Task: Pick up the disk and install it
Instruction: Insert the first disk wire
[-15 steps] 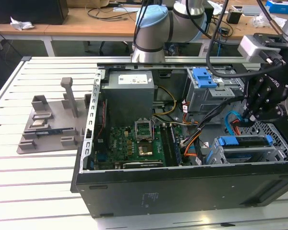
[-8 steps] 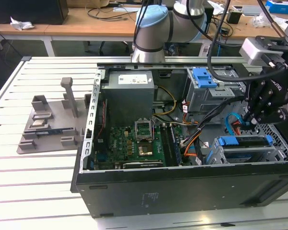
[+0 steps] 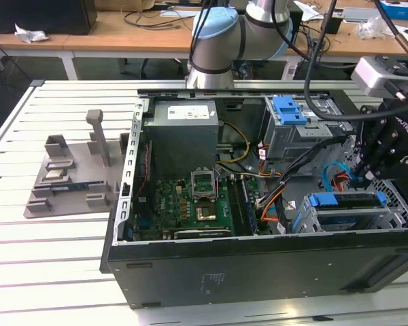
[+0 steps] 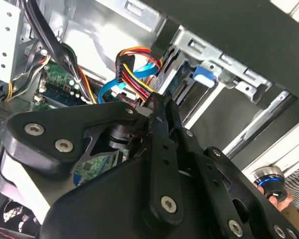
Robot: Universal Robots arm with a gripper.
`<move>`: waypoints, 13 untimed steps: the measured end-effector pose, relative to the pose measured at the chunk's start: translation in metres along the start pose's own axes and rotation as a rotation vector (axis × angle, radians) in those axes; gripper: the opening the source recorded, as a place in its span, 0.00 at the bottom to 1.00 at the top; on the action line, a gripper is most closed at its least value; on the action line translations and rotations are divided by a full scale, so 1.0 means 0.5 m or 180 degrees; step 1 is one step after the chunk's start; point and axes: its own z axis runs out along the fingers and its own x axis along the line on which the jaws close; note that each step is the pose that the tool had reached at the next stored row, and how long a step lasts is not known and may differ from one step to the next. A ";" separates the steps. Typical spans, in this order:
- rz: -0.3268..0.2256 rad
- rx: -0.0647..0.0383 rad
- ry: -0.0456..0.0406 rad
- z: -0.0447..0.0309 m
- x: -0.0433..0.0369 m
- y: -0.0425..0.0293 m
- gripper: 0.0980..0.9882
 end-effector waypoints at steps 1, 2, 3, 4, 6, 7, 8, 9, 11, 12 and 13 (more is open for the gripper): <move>0.0000 0.0000 0.0000 0.000 0.000 -0.001 0.08; 0.0000 0.0000 0.0000 0.000 0.000 -0.001 0.08; 0.0000 0.0000 0.0000 0.000 0.000 -0.001 0.08; 0.0000 0.0000 0.0000 0.000 0.000 -0.002 0.08; 0.0000 0.0000 0.0000 0.000 0.000 -0.002 0.08; 0.0000 0.0000 0.0000 0.000 0.000 -0.002 0.08; 0.0000 0.0000 0.0000 0.000 0.000 -0.002 0.08; -0.0001 0.0000 0.0000 0.000 0.000 -0.003 0.08; 0.0000 0.0000 0.0000 0.000 0.001 -0.004 0.08; 0.0000 0.0000 0.0000 0.000 0.002 -0.005 0.08; 0.0000 0.0000 0.0000 0.000 0.004 -0.006 0.08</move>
